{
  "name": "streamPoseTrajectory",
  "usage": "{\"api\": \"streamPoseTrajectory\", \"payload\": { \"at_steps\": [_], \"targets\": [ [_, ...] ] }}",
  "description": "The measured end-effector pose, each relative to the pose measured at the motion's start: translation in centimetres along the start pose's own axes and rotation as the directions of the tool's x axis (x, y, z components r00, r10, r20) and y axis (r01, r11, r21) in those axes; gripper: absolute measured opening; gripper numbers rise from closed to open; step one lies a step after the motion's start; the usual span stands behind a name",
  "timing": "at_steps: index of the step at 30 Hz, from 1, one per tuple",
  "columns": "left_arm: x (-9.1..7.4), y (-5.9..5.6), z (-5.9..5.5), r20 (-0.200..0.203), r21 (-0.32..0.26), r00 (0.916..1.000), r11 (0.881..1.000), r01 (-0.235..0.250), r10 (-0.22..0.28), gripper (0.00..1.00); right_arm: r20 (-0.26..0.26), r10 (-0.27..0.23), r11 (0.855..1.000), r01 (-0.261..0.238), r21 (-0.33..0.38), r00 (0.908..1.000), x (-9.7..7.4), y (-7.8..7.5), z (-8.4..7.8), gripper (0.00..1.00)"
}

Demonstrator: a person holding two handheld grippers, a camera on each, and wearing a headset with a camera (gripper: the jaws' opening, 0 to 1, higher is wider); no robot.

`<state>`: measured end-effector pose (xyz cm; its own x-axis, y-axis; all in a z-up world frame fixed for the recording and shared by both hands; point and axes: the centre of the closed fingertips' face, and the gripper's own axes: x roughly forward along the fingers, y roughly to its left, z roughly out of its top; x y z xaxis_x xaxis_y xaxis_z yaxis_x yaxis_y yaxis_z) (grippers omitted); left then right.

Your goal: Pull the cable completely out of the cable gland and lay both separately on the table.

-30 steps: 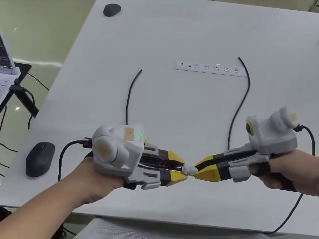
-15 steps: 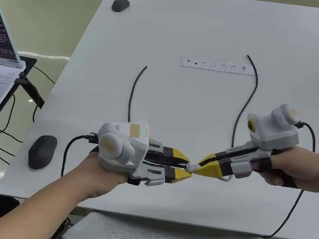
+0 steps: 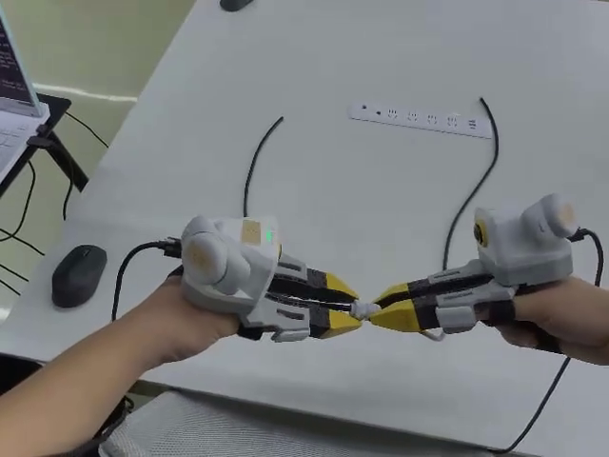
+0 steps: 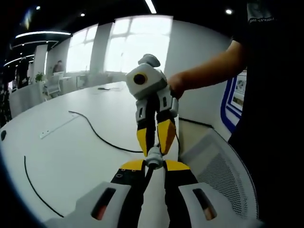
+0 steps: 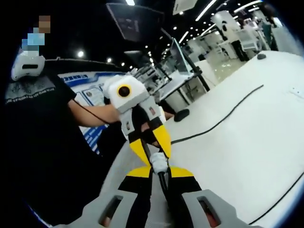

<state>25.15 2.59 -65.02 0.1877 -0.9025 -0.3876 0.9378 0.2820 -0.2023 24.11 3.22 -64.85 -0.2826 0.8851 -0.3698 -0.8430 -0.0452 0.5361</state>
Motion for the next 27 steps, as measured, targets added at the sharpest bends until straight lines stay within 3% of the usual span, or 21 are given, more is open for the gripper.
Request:
{"api": "streamPoseTrajectory", "payload": {
  "at_steps": [1,3,4,6,9,10,11,12,13,14,16,18,19,20,22,24,26,27],
  "targets": [
    [0.0,-0.1,-0.1,-0.001,-0.051,1.0000,0.999,0.005,-0.005,0.15,-0.008,-0.009,0.999,0.009,-0.038,0.9999,0.0,0.1,-0.1,0.07],
    [0.1,0.0,-0.2,0.006,-0.050,1.0000,0.999,0.004,-0.004,0.15,-0.026,-0.033,0.995,0.030,-0.094,0.9991,-0.1,0.1,-0.2,0.07],
    [0.1,0.1,-0.2,0.007,-0.065,1.0000,0.998,0.003,-0.003,0.15,-0.032,-0.053,0.986,0.047,-0.158,0.9981,-0.2,0.1,-0.1,0.07],
    [0.1,-0.1,-0.2,0.016,-0.102,0.9998,0.995,0.011,-0.009,0.15,-0.039,-0.075,0.973,0.065,-0.220,0.9964,-0.3,0.1,-0.2,0.07],
    [0.2,0.0,-0.1,0.034,-0.164,0.9993,0.986,0.020,-0.014,0.15,-0.035,-0.151,0.925,0.129,-0.358,0.9879,-0.4,0.0,-0.1,0.07],
    [0.2,0.0,-0.1,0.038,-0.172,0.9992,0.985,0.022,-0.016,0.15,-0.036,-0.159,0.918,0.134,-0.373,0.9866,-0.5,0.0,-0.2,0.07],
    [0.2,0.1,0.0,0.041,-0.180,0.9991,0.984,0.020,-0.012,0.15,-0.036,-0.201,0.892,0.167,-0.421,0.9790,-0.5,0.0,-0.2,0.07],
    [0.3,-0.3,0.1,0.047,-0.216,0.9985,0.976,0.037,-0.028,0.15,-0.040,-0.212,0.864,0.169,-0.475,0.9764,-0.5,0.3,-0.4,0.07],
    [0.4,-0.5,0.0,0.046,-0.229,0.9983,0.972,0.045,-0.036,0.15,-0.045,-0.225,0.848,0.173,-0.502,0.9732,-0.6,0.4,-0.6,0.07],
    [0.4,-0.5,0.0,0.050,-0.227,0.9981,0.973,0.045,-0.034,0.15,-0.041,-0.255,0.814,0.192,-0.549,0.9661,-0.7,0.5,-0.6,0.07],
    [0.5,-0.8,0.0,0.054,-0.255,0.9975,0.965,0.058,-0.046,0.15,-0.040,-0.278,0.777,0.200,-0.597,0.9598,-0.7,0.7,-0.9,0.07],
    [0.7,-1.1,-0.1,0.056,-0.256,0.9974,0.965,0.059,-0.046,0.15,-0.033,-0.312,0.738,0.220,-0.638,0.9494,-0.8,0.6,-1.2,0.07],
    [0.8,-1.1,-0.1,0.057,-0.262,0.9975,0.963,0.055,-0.042,0.15,-0.029,-0.332,0.713,0.230,-0.663,0.9429,-0.8,0.5,-1.3,0.07],
    [0.9,-1.3,-0.1,0.057,-0.287,0.9973,0.956,0.060,-0.046,0.15,-0.030,-0.331,0.708,0.227,-0.669,0.9433,-0.8,0.6,-1.4,0.07],
    [1.0,-1.3,-0.1,0.056,-0.292,0.9976,0.955,0.055,-0.040,0.15,-0.026,-0.360,0.656,0.233,-0.718,0.9327,-0.8,0.4,-1.5,0.07],
    [1.2,-1.3,-0.2,0.047,-0.291,0.9981,0.955,0.050,-0.038,0.15,-0.030,-0.351,0.680,0.233,-0.695,0.9359,-0.9,0.4,-1.6,0.07],
    [1.3,-1.1,-0.1,0.042,-0.275,0.9988,0.961,0.036,-0.026,0.15,-0.027,-0.357,0.674,0.238,-0.699,0.9336,-1.0,0.2,-1.6,0.07],
    [1.3,-1.0,-0.1,0.041,-0.272,0.9989,0.962,0.033,-0.023,0.15,-0.026,-0.356,0.678,0.239,-0.695,0.9340,-1.1,0.0,-1.4,0.08]
  ]
}}
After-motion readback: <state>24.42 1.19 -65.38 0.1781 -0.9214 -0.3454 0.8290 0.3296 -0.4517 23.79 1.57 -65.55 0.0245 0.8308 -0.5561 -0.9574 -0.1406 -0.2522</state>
